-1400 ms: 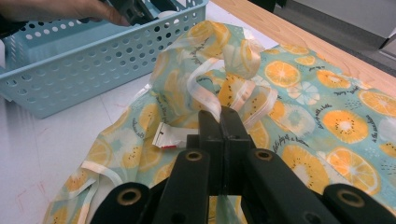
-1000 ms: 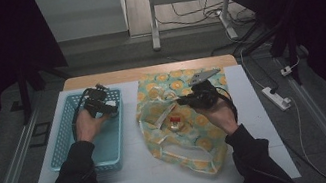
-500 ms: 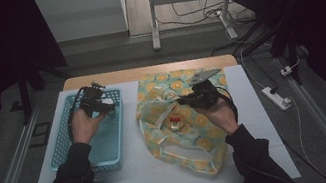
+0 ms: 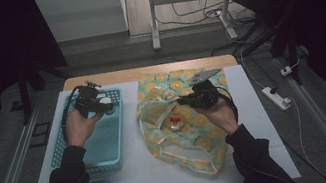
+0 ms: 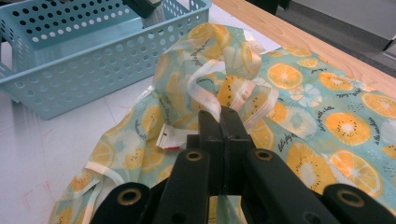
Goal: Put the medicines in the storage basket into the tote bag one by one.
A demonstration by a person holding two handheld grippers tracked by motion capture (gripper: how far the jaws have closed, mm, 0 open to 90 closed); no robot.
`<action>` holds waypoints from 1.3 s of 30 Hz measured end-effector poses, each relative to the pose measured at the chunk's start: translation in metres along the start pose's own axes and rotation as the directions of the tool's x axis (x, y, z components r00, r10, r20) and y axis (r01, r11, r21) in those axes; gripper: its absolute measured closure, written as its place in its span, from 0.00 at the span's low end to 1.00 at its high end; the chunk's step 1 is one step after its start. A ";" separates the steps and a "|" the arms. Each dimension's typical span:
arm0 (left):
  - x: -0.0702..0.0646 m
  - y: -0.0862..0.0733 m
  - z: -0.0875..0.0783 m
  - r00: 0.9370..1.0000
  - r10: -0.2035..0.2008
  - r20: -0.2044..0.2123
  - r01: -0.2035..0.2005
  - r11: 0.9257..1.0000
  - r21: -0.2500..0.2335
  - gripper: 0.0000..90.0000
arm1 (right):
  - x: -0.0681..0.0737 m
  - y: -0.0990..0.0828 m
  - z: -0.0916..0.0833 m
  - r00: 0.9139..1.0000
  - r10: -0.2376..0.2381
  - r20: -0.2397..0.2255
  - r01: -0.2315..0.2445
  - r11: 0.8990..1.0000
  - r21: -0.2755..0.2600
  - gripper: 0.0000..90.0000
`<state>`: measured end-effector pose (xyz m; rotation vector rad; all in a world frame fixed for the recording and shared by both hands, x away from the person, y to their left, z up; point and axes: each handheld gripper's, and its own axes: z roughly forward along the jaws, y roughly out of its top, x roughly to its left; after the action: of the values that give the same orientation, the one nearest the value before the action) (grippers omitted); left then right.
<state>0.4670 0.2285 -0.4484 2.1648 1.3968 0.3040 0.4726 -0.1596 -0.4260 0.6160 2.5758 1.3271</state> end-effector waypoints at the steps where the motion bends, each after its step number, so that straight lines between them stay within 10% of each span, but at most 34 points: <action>1: -0.001 0.000 -0.003 1.000 0.005 0.004 -0.005 1.000 -0.001 0.56 | 0.000 0.000 0.000 1.000 0.000 0.000 0.000 1.000 0.001 1.00; 20: -0.034 -0.005 -0.029 0.993 0.091 0.077 -0.088 0.995 -0.047 0.56 | 0.002 0.001 0.001 1.000 -0.005 -0.001 0.005 1.000 0.004 1.00; 39: -0.076 -0.004 -0.029 0.967 0.195 0.163 -0.187 0.980 -0.066 0.56 | 0.002 0.001 0.002 1.000 -0.006 0.001 0.006 1.000 0.006 1.00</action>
<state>0.4178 0.1705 -0.4192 2.2311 1.0800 0.2181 0.4719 -0.1571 -0.4266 0.6101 2.5793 1.3174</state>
